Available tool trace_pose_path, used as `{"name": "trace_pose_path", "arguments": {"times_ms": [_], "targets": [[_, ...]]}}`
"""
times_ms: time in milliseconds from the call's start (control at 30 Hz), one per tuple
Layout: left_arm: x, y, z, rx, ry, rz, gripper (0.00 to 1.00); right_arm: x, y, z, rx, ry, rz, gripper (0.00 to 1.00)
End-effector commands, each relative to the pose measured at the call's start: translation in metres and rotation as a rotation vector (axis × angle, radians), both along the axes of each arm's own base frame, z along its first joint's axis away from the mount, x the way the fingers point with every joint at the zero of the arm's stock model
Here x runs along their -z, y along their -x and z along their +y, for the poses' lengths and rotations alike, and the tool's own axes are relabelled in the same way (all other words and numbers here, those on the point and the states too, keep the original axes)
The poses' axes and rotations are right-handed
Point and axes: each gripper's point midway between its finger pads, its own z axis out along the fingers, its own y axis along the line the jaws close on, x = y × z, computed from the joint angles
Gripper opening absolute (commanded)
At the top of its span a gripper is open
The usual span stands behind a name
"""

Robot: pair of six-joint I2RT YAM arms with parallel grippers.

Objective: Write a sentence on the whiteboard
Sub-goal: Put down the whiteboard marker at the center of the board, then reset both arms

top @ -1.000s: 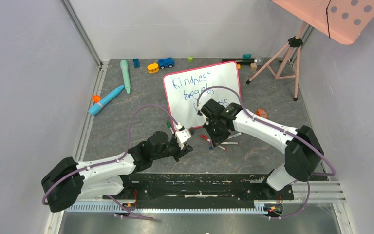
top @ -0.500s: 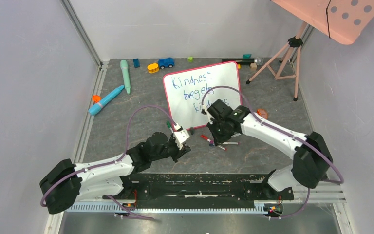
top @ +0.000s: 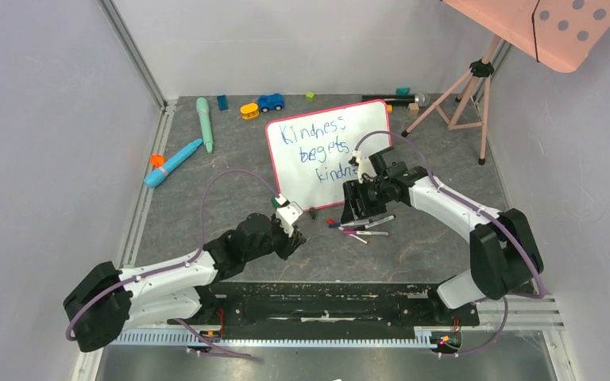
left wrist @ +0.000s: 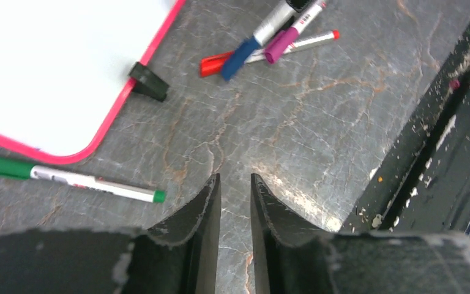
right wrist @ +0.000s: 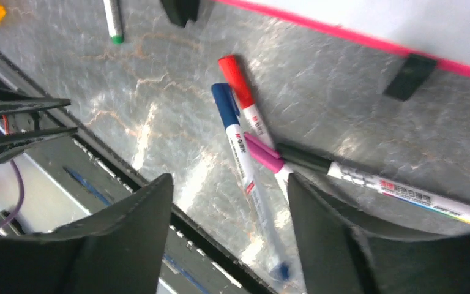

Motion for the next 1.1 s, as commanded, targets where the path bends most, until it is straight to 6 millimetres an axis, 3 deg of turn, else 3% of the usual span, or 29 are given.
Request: {"name": "trace_pose_path", "arguments": {"times_ms": [0,167,333,433,467,600,733,833,967,1067], "targets": [[-0.023,-0.019,0.007,-0.116,0.089,0.020,0.33,-0.012,-0.028,-0.006,0.076,-0.076,-0.096,0.79],[-0.034,-0.033,0.023,-0.193,0.125,0.007,0.44,-0.024,-0.043,-0.041,0.176,-0.009,-0.230,0.90],[-0.045,-0.050,0.047,-0.297,0.117,-0.029,0.52,-0.043,-0.049,-0.091,0.368,0.057,-0.433,0.93],[-0.050,-0.063,0.070,-0.426,0.122,-0.054,0.74,-0.053,-0.049,-0.138,0.544,0.178,-0.575,0.93],[-0.051,-0.066,0.077,-0.458,0.115,-0.065,0.77,-0.055,-0.048,-0.151,0.588,0.219,-0.608,0.93],[-0.054,-0.080,0.106,-0.566,0.097,-0.095,0.81,-0.047,-0.041,-0.204,0.800,0.393,-0.719,0.91],[-0.046,-0.098,0.146,-0.760,0.083,-0.075,0.81,-0.048,-0.034,-0.239,1.065,0.362,-0.909,0.89],[-0.047,-0.106,0.167,-0.810,0.051,-0.115,0.81,-0.051,-0.030,-0.251,1.205,0.264,-1.025,0.98],[-0.048,-0.119,0.188,-0.860,0.011,-0.178,0.81,-0.040,-0.026,-0.259,1.135,0.374,-1.086,0.98],[-0.048,-0.134,0.191,-0.836,-0.058,-0.219,0.79,-0.030,-0.028,-0.260,1.057,0.445,-1.120,0.98]]}}
